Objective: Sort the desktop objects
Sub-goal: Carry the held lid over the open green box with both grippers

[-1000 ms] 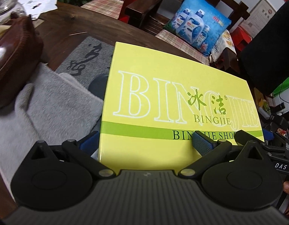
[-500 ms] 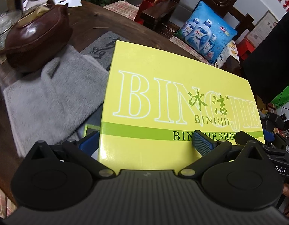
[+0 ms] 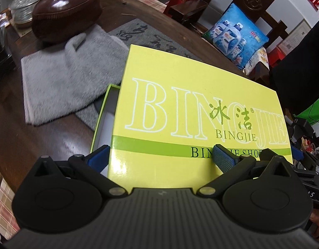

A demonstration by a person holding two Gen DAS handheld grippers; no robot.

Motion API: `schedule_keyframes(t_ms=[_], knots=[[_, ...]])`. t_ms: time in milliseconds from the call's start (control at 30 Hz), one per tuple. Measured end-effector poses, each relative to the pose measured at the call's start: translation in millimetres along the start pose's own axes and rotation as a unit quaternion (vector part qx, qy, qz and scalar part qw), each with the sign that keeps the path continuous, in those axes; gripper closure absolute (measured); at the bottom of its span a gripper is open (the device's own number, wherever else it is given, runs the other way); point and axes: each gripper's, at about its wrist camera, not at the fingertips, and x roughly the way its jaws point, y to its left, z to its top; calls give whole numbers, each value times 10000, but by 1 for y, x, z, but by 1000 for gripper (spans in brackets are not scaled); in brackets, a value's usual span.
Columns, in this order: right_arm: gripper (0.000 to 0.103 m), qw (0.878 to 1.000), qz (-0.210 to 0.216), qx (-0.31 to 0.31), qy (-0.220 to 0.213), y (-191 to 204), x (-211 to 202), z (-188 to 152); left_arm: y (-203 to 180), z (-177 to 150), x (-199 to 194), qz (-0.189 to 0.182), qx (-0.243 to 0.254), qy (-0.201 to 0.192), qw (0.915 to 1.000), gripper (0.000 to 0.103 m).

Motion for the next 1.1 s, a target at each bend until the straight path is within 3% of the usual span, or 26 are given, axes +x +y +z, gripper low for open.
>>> schedule_keyframes(t_ms=[400,1100], knots=[[0,10000,58,36,54,1,-6,-27,4,-25,-3,118,-2,-3,9999,0],[0,9997,94,186,98,7,0,-48,11,-37,-3,298,120,49,9995,0]])
